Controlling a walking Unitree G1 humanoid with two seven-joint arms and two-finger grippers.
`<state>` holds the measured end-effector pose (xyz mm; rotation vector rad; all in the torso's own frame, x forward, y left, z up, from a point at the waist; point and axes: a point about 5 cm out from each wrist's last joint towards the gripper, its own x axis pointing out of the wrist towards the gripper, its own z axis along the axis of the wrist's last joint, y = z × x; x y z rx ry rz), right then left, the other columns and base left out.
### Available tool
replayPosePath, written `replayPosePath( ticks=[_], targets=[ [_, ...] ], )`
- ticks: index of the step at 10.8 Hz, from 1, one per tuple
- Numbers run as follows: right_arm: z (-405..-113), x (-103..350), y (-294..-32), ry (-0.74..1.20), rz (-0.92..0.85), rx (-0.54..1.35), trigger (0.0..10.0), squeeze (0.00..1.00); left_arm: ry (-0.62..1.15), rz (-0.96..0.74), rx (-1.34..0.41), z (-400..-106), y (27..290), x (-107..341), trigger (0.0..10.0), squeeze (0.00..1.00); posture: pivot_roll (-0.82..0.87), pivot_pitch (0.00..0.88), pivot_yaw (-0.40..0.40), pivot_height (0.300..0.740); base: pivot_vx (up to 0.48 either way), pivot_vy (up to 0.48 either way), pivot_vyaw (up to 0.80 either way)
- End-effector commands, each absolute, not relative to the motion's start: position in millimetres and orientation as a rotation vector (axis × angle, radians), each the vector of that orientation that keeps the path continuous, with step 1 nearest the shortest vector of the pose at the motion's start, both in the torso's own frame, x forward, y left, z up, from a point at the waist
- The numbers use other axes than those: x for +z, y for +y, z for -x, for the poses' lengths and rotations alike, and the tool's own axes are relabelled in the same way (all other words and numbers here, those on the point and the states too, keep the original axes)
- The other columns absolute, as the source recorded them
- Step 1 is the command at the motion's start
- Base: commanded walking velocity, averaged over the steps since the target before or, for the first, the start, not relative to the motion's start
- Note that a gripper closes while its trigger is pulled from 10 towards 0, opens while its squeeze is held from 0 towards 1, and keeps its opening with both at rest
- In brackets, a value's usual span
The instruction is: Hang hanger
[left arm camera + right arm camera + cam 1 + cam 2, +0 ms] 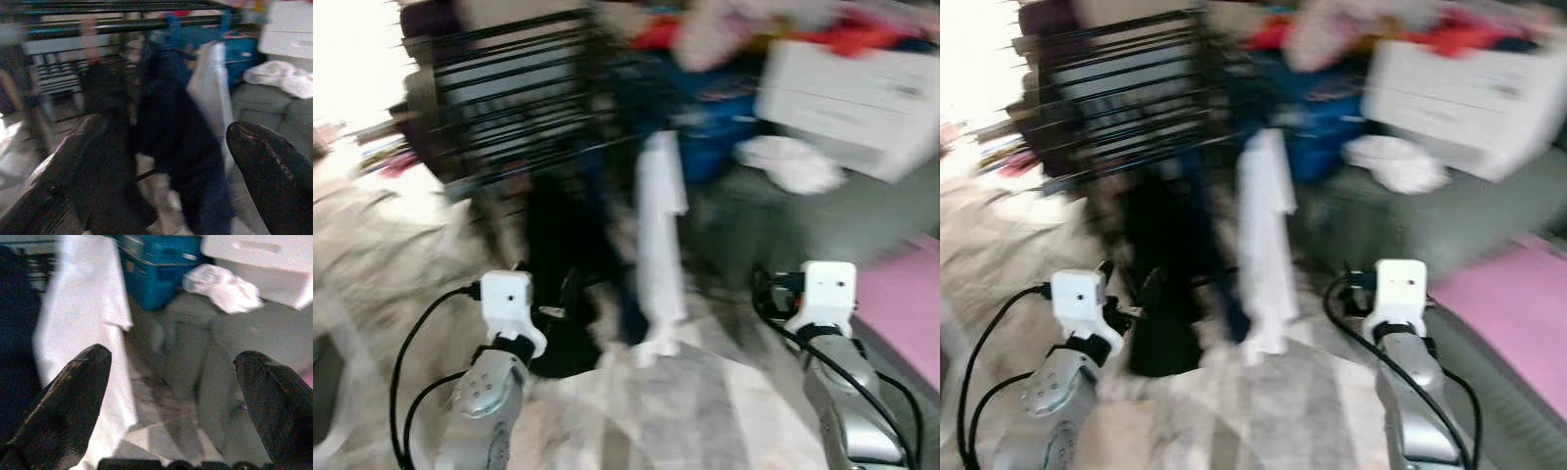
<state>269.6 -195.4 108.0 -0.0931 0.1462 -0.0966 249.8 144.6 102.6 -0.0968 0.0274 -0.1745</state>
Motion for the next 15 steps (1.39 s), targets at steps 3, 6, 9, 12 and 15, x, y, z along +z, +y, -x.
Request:
replayPosePath(
  ticks=[3, 6, 9, 12, 15],
  targets=[
    [-270.0, 110.5, -185.9, 0.133, 0.079, -0.064, 10.0, 0.00, 0.037, 0.073, -0.153, -248.4, 152.3, 102.7, 10.0, 0.00, -0.15, 0.009, 0.098, 0.740, 0.000, 0.480, 0.00],
    [-270.1, 111.2, -186.7, 0.128, 0.092, -0.075, 10.0, 0.00, 0.023, 0.043, -0.160, -247.8, 151.7, 105.0, 10.0, 0.00, -0.13, 0.010, 0.101, 0.740, 0.000, 0.000, 0.00],
    [-270.6, 112.1, -185.2, 0.126, 0.089, -0.068, 10.0, 0.00, 0.015, 0.039, -0.166, -246.8, 149.1, 106.5, 10.0, 0.00, -0.13, 0.010, 0.100, 0.740, 0.000, 0.000, 0.00],
    [-270.6, 113.1, -184.1, 0.128, 0.091, -0.067, 10.0, 0.00, 0.007, 0.035, -0.156, -247.6, 148.9, 108.1, 10.0, 0.00, -0.14, 0.010, 0.096, 0.740, 0.000, 0.000, 0.00],
    [-272.8, 113.1, -180.3, 0.127, 0.091, -0.033, 10.0, 0.00, 0.011, 0.026, -0.158, -250.0, 148.5, 106.8, 10.0, 0.00, -0.14, 0.000, 0.096, 0.740, 0.000, 0.000, 0.00]
  ],
)
